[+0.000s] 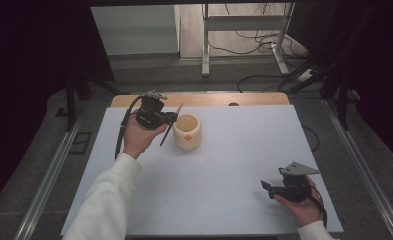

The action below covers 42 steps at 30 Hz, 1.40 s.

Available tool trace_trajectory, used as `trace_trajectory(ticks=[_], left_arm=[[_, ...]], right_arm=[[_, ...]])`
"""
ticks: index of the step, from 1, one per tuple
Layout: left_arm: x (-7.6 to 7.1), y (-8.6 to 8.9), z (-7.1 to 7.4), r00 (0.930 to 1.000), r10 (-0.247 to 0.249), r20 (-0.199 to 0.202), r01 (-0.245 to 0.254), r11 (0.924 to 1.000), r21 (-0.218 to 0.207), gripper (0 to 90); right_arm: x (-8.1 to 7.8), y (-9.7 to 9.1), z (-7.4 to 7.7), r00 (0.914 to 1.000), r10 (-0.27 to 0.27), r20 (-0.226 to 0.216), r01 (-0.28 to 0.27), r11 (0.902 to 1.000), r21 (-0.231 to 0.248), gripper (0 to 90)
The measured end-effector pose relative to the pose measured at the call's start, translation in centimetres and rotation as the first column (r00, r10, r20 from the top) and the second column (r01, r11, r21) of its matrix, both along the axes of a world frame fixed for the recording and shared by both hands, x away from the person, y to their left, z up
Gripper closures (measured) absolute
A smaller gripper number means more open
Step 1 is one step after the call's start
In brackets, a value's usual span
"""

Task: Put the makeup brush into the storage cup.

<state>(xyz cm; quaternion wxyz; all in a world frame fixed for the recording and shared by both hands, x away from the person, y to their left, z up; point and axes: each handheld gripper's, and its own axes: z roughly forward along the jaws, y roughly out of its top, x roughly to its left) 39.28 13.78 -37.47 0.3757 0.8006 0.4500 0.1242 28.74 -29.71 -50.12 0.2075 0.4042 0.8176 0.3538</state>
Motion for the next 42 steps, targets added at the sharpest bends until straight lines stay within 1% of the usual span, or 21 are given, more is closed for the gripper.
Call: trace_trajectory(ticks=[2,14,19,24,33,40,42], left_arm=[[0.1,-0.1,0.1,1.0000,0.000,0.008,0.000,1.0000,-0.004,83.6],[0.5,-0.2,0.4,0.9997,0.006,0.023,-0.006,0.9998,-0.020,83.6],[0.7,-0.5,0.6,0.9995,0.005,0.032,-0.004,0.9998,-0.019,83.6],[0.9,-0.9,0.7,0.9989,0.010,0.045,-0.008,0.9995,-0.029,83.6],[1.0,-1.6,1.0,0.9983,0.003,0.059,0.000,0.9992,-0.039,83.5],[1.3,-1.7,1.2,0.9976,0.006,0.069,-0.003,0.9990,-0.045,83.5],[1.4,-1.8,1.3,0.9976,0.007,0.069,-0.004,0.9986,-0.053,83.5]], right_arm=[[0.0,0.0,0.0,1.0000,0.000,0.002,0.000,1.0000,0.001,19.0],[0.0,0.0,0.0,1.0000,-0.001,0.001,0.001,1.0000,0.000,19.0],[0.0,0.0,0.0,1.0000,-0.002,0.001,0.002,1.0000,0.001,19.1],[0.0,0.0,0.0,1.0000,-0.001,0.000,0.001,1.0000,-0.002,19.1],[0.0,0.0,-0.1,1.0000,-0.001,0.001,0.001,1.0000,0.000,19.1],[0.0,0.0,0.0,1.0000,-0.004,0.000,0.004,1.0000,0.001,19.1],[0.0,0.0,-0.1,1.0000,-0.004,0.000,0.004,1.0000,0.001,19.2]])
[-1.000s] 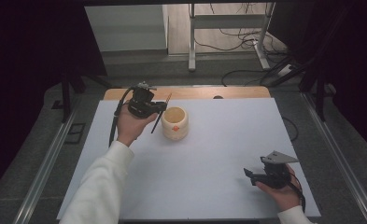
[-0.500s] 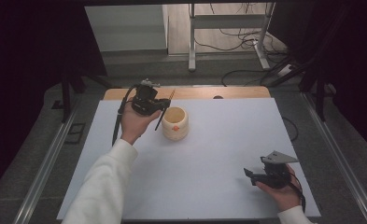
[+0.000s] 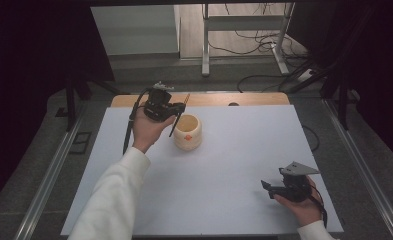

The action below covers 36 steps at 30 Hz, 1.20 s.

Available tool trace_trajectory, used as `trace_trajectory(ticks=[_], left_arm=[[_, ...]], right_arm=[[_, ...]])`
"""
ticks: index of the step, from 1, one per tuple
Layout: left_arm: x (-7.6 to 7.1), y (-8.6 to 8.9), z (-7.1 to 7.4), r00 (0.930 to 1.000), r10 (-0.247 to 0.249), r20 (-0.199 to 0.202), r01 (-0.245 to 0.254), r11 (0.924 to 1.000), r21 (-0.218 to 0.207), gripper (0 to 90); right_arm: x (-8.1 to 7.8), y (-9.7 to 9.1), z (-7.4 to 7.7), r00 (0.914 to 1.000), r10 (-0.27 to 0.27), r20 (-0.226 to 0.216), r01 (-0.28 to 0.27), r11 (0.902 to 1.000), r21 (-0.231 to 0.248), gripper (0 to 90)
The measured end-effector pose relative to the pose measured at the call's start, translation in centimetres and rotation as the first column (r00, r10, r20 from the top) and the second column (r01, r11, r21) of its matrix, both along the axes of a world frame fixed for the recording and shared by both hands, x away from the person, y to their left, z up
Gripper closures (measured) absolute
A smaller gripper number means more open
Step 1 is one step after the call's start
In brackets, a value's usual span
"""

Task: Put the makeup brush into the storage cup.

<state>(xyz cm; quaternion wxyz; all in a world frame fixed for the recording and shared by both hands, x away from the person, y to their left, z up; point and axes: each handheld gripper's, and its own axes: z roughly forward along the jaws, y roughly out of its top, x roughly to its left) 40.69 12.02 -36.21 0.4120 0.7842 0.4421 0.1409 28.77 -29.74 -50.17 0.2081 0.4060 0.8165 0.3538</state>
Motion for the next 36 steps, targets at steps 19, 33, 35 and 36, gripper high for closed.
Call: trace_trajectory(ticks=[19,33,35,36], left_arm=[[1.5,-1.0,-0.4,0.9999,0.012,0.007,-0.012,0.9992,-0.039,83.5],[3.1,-1.4,-1.7,0.9998,0.017,-0.009,-0.017,0.9980,-0.061,83.5],[3.3,-1.5,-1.9,0.9998,0.019,-0.009,-0.019,0.9980,-0.060,83.5],[3.3,-1.5,-2.0,0.9998,0.020,-0.008,-0.021,0.9980,-0.059,83.5]], right_arm=[[0.0,0.0,0.0,1.0000,0.002,0.000,-0.002,1.0000,0.006,19.2],[0.0,-0.1,0.0,1.0000,-0.001,-0.005,0.001,1.0000,0.007,19.2],[0.0,-0.1,0.0,1.0000,-0.001,-0.005,0.001,1.0000,0.009,19.2],[0.0,-0.1,0.0,1.0000,-0.001,-0.005,0.001,1.0000,0.009,19.2]])
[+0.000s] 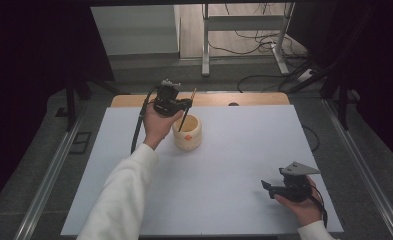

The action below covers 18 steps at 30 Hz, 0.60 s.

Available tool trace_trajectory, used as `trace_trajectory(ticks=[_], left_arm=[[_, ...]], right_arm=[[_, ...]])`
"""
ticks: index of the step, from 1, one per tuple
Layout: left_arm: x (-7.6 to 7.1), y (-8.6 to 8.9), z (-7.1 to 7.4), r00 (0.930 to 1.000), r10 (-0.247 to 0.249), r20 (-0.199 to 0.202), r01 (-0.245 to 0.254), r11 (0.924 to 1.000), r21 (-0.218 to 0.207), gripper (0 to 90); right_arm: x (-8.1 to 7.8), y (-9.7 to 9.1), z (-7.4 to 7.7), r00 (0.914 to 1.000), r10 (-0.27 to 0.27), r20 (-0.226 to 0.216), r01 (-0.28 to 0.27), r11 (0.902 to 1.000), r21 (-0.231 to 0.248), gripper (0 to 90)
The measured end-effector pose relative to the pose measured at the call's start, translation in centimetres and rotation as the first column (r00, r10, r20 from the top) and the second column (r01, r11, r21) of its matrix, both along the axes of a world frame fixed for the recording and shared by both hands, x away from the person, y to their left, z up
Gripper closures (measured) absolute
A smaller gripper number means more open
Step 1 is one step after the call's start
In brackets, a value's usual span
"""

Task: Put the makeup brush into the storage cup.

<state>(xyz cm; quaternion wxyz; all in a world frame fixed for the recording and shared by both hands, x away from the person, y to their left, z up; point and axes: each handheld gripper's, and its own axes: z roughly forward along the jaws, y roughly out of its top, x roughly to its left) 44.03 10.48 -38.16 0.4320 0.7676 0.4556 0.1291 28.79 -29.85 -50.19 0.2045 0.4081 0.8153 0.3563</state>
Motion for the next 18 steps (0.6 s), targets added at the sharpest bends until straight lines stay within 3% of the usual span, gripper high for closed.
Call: trace_trajectory(ticks=[18], left_arm=[[1.3,0.5,-0.7,0.9992,0.039,0.011,-0.039,0.9988,-0.028,83.5]], right_arm=[[0.0,0.0,0.0,1.0000,-0.002,0.004,0.002,1.0000,-0.001,19.3]])
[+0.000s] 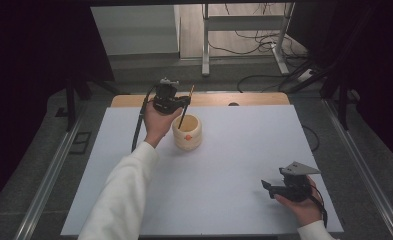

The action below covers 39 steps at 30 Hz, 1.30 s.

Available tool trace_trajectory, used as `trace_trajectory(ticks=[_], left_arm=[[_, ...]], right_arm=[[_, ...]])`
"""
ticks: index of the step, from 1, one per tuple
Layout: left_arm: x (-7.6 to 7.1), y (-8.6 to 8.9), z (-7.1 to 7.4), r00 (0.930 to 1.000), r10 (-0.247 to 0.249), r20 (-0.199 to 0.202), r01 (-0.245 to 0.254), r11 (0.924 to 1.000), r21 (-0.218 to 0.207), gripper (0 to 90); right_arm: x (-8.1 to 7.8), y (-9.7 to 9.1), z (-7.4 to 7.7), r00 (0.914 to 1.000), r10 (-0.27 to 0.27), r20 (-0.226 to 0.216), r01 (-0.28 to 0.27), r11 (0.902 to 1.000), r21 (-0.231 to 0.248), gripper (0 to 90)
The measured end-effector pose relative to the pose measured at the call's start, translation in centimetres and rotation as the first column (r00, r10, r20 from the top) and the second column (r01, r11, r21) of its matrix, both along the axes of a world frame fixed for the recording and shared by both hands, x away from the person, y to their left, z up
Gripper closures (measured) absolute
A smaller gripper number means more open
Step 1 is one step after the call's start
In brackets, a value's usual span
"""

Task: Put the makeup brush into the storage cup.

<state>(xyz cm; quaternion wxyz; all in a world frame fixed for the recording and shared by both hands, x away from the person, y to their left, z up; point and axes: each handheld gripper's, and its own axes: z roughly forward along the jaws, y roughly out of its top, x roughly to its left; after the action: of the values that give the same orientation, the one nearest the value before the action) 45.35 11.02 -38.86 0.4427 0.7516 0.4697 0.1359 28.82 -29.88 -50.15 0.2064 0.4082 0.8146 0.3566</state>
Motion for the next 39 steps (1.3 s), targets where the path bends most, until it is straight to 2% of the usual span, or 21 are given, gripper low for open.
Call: trace_trajectory(ticks=[5,13,31,39], left_arm=[[0.4,-0.1,-0.2,0.9999,0.008,-0.007,-0.008,1.0000,-0.001,83.5],[1.1,-1.0,-0.2,1.0000,0.003,0.007,-0.003,1.0000,-0.004,83.5],[2.1,-1.2,-1.8,0.9999,0.009,-0.005,-0.009,1.0000,-0.002,83.4],[2.3,-1.3,-2.9,0.9999,0.005,-0.013,-0.005,1.0000,-0.003,83.3]], right_arm=[[0.0,0.0,0.0,1.0000,-0.001,0.001,0.001,1.0000,0.004,19.4],[0.0,0.0,0.0,1.0000,-0.001,0.000,0.001,1.0000,0.000,19.4],[0.0,0.0,-0.1,1.0000,0.002,-0.003,-0.002,1.0000,-0.001,19.4],[0.0,0.0,-0.1,1.0000,0.002,-0.003,-0.002,1.0000,-0.002,19.4]])
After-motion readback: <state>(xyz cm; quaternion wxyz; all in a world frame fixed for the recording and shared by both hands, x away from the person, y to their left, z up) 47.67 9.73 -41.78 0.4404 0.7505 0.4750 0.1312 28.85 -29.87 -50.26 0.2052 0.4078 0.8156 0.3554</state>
